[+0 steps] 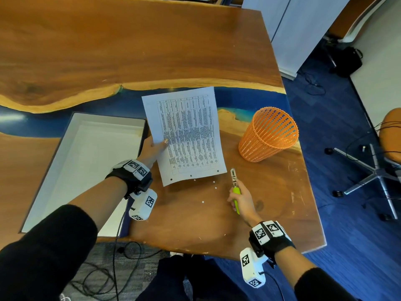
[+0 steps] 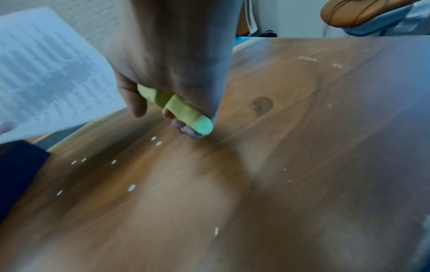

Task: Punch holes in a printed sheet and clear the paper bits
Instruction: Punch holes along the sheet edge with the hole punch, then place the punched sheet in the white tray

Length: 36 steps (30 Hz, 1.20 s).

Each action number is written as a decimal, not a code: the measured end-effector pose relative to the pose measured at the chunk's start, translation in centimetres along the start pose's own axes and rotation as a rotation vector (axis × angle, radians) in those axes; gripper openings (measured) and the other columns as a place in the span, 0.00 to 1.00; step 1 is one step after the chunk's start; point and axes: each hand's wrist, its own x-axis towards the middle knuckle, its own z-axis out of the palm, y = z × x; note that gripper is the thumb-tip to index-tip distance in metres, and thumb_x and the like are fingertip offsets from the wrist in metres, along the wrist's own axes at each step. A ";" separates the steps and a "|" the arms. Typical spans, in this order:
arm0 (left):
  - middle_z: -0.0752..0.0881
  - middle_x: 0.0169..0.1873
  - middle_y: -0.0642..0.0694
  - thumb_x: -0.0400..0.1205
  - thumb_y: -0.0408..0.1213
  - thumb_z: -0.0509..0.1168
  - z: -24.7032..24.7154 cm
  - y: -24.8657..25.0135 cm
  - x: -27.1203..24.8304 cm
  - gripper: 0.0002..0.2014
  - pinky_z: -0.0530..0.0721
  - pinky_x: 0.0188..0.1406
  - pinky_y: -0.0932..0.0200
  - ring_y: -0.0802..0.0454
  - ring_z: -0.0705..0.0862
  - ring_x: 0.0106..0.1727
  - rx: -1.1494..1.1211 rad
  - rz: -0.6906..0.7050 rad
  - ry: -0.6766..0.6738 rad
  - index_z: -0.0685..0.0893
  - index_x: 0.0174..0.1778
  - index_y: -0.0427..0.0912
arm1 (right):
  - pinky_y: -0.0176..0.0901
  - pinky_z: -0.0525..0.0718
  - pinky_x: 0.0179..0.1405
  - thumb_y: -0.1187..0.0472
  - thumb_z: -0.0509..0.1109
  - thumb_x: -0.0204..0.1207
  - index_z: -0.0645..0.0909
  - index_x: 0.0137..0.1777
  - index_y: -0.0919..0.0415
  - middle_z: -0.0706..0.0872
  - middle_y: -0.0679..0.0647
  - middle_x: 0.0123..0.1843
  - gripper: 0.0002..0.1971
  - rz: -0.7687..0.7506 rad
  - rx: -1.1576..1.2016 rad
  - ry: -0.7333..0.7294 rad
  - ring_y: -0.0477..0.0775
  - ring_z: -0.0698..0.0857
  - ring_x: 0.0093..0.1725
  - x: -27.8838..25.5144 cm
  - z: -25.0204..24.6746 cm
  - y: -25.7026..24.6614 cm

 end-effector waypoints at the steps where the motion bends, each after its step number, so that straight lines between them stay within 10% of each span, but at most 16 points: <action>1: 0.84 0.56 0.46 0.83 0.30 0.62 -0.1 0.1 0.0 0.20 0.84 0.53 0.53 0.62 0.87 0.48 0.003 -0.003 0.007 0.73 0.73 0.34 | 0.31 0.71 0.18 0.68 0.67 0.53 0.78 0.54 0.48 0.73 0.53 0.32 0.26 0.009 -0.031 0.064 0.50 0.72 0.26 0.0 -0.8 0.2; 6: 0.81 0.67 0.35 0.83 0.30 0.62 -0.8 0.2 0.0 0.20 0.81 0.62 0.40 0.39 0.83 0.62 -0.010 0.000 0.015 0.73 0.73 0.34 | 0.55 0.74 0.61 0.61 0.66 0.77 0.67 0.71 0.56 0.78 0.54 0.55 0.23 0.047 -0.448 0.311 0.60 0.78 0.56 -0.1 -5.6 1.4; 10: 0.81 0.67 0.33 0.83 0.31 0.63 -0.9 0.1 -0.2 0.21 0.80 0.64 0.35 0.35 0.82 0.65 0.008 0.002 0.000 0.73 0.73 0.33 | 0.62 0.73 0.62 0.58 0.68 0.77 0.65 0.65 0.70 0.68 0.68 0.67 0.24 0.134 -0.753 0.408 0.74 0.72 0.65 0.2 -8.0 2.8; 20: 0.81 0.66 0.32 0.83 0.31 0.63 -1.4 0.1 -1.0 0.21 0.80 0.63 0.32 0.34 0.83 0.63 0.038 0.000 -0.040 0.73 0.71 0.30 | 0.63 0.64 0.69 0.53 0.72 0.72 0.66 0.66 0.70 0.65 0.70 0.70 0.30 0.335 -0.922 0.599 0.69 0.64 0.70 0.2 -7.8 2.9; 22: 0.81 0.65 0.32 0.82 0.33 0.65 -1.7 0.4 -1.3 0.22 0.81 0.63 0.34 0.36 0.83 0.62 0.024 0.011 -0.067 0.73 0.71 0.29 | 0.62 0.66 0.68 0.56 0.70 0.74 0.71 0.64 0.68 0.70 0.68 0.68 0.23 0.170 -0.928 0.602 0.69 0.67 0.69 0.5 -7.0 1.0; 27: 0.83 0.63 0.34 0.81 0.33 0.67 -2.8 1.1 -1.6 0.22 0.83 0.61 0.40 0.42 0.86 0.59 0.038 -0.037 -0.121 0.74 0.70 0.29 | 0.30 0.77 0.44 0.63 0.62 0.81 0.76 0.62 0.62 0.85 0.58 0.51 0.11 -0.342 -0.311 0.215 0.58 0.85 0.47 1.4 -1.0 -6.1; 31: 0.88 0.52 0.47 0.82 0.29 0.64 -4.2 1.5 -1.9 0.17 0.86 0.56 0.44 0.55 0.90 0.47 0.062 -0.097 -0.126 0.77 0.67 0.34 | 0.47 0.81 0.58 0.49 0.61 0.82 0.59 0.76 0.54 0.80 0.51 0.62 0.26 -0.290 0.007 -0.024 0.50 0.84 0.56 2.6 5.0 -11.6; 36: 0.83 0.61 0.35 0.82 0.30 0.64 -7.7 2.3 -2.9 0.21 0.82 0.58 0.43 0.42 0.85 0.54 0.100 -0.115 -0.032 0.74 0.71 0.32 | 0.48 0.86 0.53 0.60 0.61 0.82 0.71 0.69 0.59 0.84 0.55 0.61 0.16 -0.366 -0.121 -0.160 0.52 0.87 0.55 3.7 10.9 -15.2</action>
